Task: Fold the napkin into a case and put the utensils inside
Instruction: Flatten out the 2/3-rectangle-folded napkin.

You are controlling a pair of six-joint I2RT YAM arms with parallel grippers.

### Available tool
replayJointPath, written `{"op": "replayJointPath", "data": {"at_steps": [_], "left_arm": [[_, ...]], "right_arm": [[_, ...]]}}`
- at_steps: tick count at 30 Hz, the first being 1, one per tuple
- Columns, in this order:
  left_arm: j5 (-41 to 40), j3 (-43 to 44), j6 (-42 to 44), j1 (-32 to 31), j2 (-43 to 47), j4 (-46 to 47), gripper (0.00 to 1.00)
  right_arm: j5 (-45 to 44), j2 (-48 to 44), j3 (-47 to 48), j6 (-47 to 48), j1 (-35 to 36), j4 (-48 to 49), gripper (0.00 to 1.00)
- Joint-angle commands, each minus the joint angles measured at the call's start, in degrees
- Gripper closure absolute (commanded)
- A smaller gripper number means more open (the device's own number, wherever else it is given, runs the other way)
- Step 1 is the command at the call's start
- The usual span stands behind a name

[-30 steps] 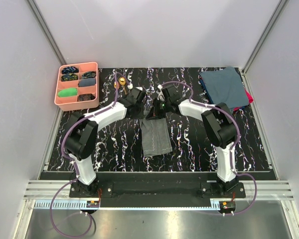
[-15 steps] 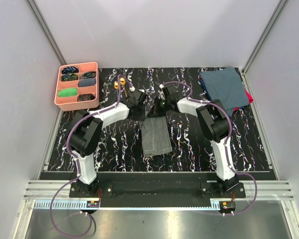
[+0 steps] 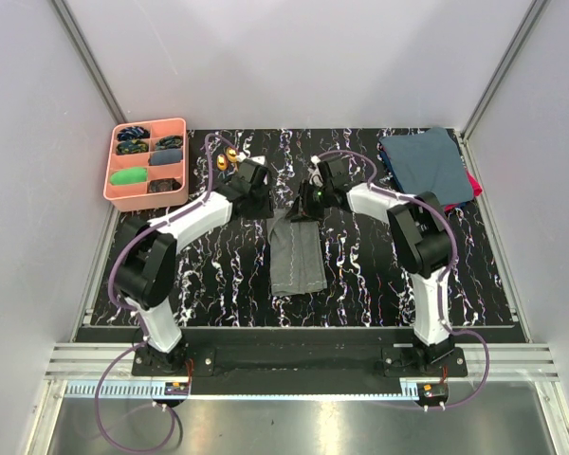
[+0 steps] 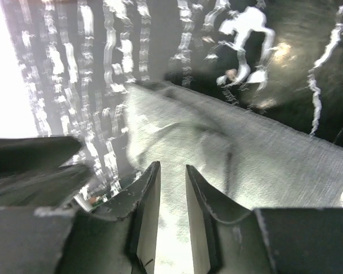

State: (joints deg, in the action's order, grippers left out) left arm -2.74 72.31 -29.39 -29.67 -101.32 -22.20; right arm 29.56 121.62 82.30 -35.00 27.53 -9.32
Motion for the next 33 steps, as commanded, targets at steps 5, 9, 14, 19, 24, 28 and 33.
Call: {"op": "replayJointPath", "data": {"at_steps": [5,9,14,19,24,28,33], "left_arm": [[2.5,4.1,2.1,0.0,-2.9,2.4,0.7],[6.6,6.4,1.7,-0.1,-6.3,2.7,0.75],[7.7,3.9,0.3,-1.0,-5.5,4.3,0.76],[6.1,1.4,0.5,-2.6,-2.9,5.1,0.76],[6.6,1.9,0.4,-2.7,-4.9,5.1,0.76],[7.2,2.0,0.2,-2.6,-7.0,5.5,0.76],[6.8,1.4,0.3,-2.6,-6.7,4.6,0.78]], "right_arm": [[4.7,-9.5,-4.5,-1.3,0.9,-0.3,0.7],[5.4,-13.8,-11.5,-2.7,3.6,2.3,0.76],[5.0,-20.3,-18.3,-2.8,5.1,3.4,0.76],[4.5,-21.7,-22.8,-2.3,7.1,3.5,0.76],[2.4,-20.2,-21.8,-3.3,12.4,5.4,0.76],[1.5,-18.2,-21.9,-4.4,13.6,6.3,0.78],[1.1,-19.0,-26.5,-5.3,14.7,8.7,0.79]]}}
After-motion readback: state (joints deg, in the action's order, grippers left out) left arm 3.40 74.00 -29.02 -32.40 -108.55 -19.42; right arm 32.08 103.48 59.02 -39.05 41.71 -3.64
